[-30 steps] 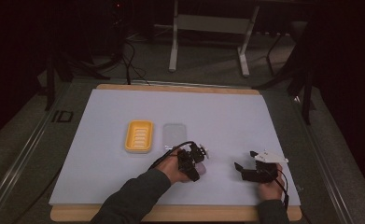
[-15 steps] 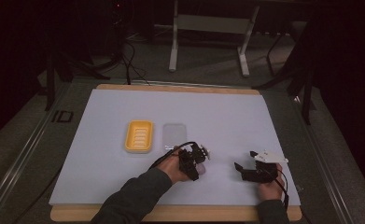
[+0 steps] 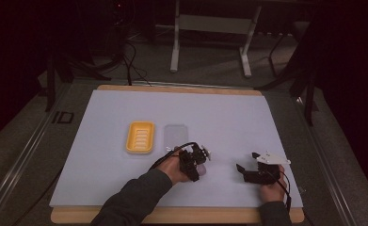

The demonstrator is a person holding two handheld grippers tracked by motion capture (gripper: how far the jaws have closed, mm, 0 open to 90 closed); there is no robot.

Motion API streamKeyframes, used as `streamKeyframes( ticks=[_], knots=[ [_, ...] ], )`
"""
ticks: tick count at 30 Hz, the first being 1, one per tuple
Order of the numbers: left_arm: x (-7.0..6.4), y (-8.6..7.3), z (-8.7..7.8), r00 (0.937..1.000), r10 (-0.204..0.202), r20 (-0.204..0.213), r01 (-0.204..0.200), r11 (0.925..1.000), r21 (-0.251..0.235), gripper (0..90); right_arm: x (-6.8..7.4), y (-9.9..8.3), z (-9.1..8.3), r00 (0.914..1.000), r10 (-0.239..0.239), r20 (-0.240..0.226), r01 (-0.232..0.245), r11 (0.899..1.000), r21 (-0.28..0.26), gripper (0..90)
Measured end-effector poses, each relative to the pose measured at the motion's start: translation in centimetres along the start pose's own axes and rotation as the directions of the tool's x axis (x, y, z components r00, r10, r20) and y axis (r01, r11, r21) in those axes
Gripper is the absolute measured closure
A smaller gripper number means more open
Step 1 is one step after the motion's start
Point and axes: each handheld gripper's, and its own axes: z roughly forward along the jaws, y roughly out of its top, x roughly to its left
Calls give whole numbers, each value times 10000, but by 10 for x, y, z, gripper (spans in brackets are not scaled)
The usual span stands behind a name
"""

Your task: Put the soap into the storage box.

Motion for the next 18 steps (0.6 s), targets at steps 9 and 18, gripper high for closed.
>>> streamKeyframes(
  ticks=[9, 18],
  knots=[
    [2, -2, -1, 10000, -80, -1, 80, 10000, -32, 496, 0, 0, 0, 10000, -11, -3, 11, 10000, 4, 162],
    [6, -4, -4, 9999, -139, -34, 139, 9999, 0, 497, 0, 0, 0, 10000, -1, -21, 1, 10000, -3, 162]
  ],
)
